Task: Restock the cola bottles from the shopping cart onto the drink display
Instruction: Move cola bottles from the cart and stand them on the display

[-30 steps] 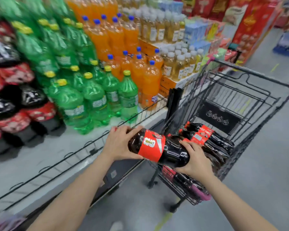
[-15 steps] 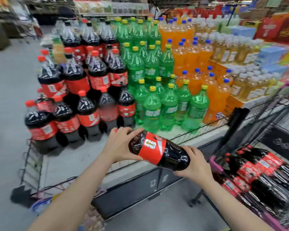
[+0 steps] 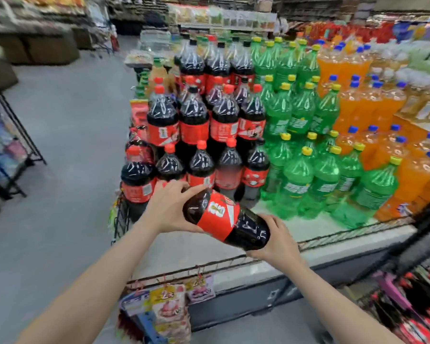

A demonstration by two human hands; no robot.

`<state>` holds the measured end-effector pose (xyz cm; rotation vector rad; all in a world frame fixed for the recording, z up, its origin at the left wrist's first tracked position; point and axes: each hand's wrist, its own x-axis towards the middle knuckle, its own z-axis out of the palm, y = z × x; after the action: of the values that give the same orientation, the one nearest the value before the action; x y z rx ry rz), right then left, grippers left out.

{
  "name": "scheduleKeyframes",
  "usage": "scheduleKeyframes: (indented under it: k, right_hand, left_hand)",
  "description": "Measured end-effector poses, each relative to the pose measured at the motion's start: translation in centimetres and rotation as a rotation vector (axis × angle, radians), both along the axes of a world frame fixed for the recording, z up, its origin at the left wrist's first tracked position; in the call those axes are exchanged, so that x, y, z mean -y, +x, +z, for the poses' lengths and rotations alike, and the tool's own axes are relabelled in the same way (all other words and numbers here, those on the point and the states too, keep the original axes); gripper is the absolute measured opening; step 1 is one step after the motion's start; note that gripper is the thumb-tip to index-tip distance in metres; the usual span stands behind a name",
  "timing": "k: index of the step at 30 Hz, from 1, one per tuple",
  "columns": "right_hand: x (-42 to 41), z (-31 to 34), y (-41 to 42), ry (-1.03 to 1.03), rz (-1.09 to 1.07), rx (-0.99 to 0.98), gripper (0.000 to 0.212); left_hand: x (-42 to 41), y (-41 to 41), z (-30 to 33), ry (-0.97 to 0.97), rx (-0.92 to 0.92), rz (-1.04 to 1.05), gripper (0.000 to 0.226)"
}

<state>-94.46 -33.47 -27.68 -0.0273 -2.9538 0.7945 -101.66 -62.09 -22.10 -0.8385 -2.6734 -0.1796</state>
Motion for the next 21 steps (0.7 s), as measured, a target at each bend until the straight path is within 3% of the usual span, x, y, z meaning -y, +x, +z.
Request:
scheduleKeyframes:
  k: [9, 21]
  right_hand:
    - [3.0, -3.2, -8.3, -0.043, 0.082, 0.055, 0.106]
    - [8.5, -10.4, -13.0, -0.129, 0.088, 0.244, 0.098]
  left_hand:
    - [1.1, -4.7, 0.8, -0.147, -0.068, 0.043, 0.1]
    - [3.9, -9.8, -4.9, -0.188, -0.047, -0.01, 0.088]
